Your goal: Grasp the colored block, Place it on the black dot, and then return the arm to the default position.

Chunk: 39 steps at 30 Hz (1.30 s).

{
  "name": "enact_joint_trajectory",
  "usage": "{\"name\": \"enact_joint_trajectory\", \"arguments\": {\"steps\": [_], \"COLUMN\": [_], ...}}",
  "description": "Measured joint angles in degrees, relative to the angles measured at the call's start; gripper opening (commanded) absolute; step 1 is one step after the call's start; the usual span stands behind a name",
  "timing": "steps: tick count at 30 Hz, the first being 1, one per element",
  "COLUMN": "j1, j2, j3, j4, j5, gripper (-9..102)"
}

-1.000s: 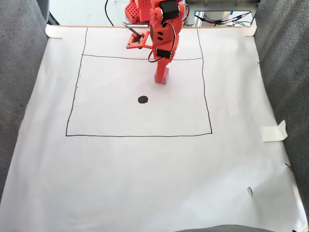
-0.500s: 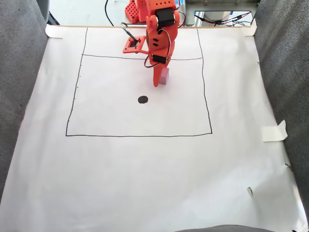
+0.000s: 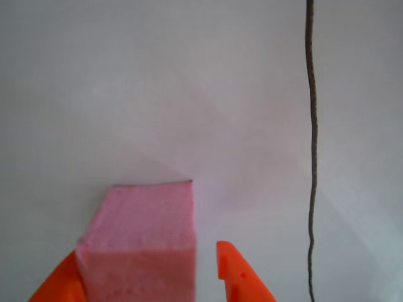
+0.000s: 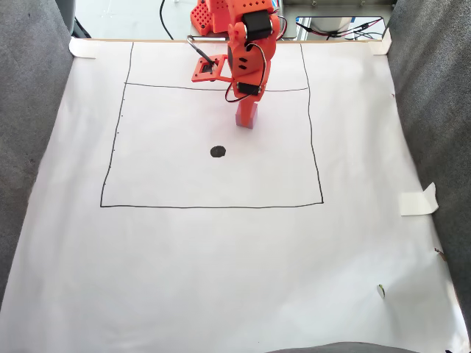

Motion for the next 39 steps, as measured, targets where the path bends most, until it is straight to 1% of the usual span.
{"name": "enact_joint_trajectory", "arguments": {"steps": [3,8,9,17,25,32,39], "j1": [0.2,1.0,1.1,2.3,3.7,5.9,10.3], "j2": [0.0,0.0,0.0,0.7,10.3,10.1,4.0], "j3": [0.0,0.0,0.0,0.0,-0.2,-9.3,-17.1], "j4": [0.0,-0.1,-0.2,-0.6,1.8,9.8,11.1], "j5": [0.0,-0.1,-0.1,-0.8,-2.3,0.0,-0.4], "gripper": [15,1,0,0,0,0,0]}}
